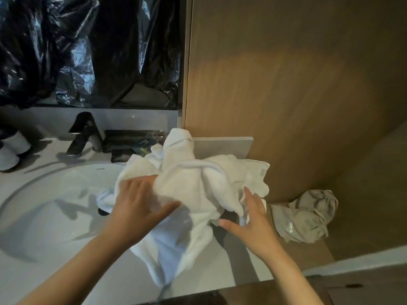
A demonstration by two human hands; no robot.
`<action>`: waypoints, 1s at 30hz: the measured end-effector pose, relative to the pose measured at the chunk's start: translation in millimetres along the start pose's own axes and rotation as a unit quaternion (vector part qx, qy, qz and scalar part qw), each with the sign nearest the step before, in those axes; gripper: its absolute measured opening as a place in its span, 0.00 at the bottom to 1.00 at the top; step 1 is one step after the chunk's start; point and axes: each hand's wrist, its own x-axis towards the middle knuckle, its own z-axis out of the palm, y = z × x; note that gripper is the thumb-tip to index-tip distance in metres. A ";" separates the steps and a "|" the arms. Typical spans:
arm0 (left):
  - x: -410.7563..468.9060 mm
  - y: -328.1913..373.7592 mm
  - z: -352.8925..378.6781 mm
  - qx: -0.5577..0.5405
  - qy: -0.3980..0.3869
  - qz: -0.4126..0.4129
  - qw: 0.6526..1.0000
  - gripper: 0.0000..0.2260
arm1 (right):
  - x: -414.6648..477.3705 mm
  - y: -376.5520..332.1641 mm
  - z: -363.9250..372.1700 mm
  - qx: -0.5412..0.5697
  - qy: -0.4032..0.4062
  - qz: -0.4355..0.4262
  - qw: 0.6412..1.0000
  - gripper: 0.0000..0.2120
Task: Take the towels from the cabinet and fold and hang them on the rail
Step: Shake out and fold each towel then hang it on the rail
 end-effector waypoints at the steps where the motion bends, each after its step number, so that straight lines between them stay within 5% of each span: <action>1: -7.3 -4.1 -0.7 0.038 -0.002 -0.010 0.999 0.39 | 3.5 1.1 2.6 0.006 0.007 -0.001 1.000 0.54; 3: -15.9 -6.2 -4.0 0.027 -0.050 -0.069 0.996 0.37 | 14.0 -0.8 3.0 0.028 0.019 -0.028 0.999 0.54; 6: -17.1 -1.6 -8.7 -0.127 -0.129 -0.131 0.975 0.25 | 37.3 -8.8 -7.0 0.043 0.035 -0.078 0.995 0.54; 11: -16.4 -0.2 -9.0 -0.141 -0.112 -0.113 0.977 0.13 | 71.3 -19.1 -10.6 -0.067 -0.017 -0.093 0.993 0.54; 13: -17.0 0.9 -8.4 -0.121 -0.086 -0.096 0.984 0.16 | 72.0 -19.7 -1.7 -0.122 -0.016 -0.099 0.988 0.49; 17: -8.7 0.2 -16.3 -0.117 0.004 -0.063 0.991 0.18 | 57.4 -27.5 -0.9 0.003 -0.004 -0.131 0.991 0.29; 21: 8.0 19.6 -28.0 -0.114 0.130 -0.026 0.985 0.16 | 55.8 -66.2 -45.8 0.065 0.131 -0.175 0.974 0.17; 25: 25.5 56.8 -18.1 -0.152 0.237 0.126 0.951 0.09 | 64.5 -105.2 -85.0 -0.006 0.274 -0.261 0.926 0.22; 27: 33.0 56.8 1.4 -0.107 0.229 0.209 0.945 0.06 | 70.3 -104.6 -88.2 -0.096 0.251 -0.225 0.936 0.26; 30: 29.1 39.2 40.3 -0.055 0.098 0.190 0.975 0.06 | 67.4 -85.8 -84.5 -0.153 0.087 -0.096 0.980 0.34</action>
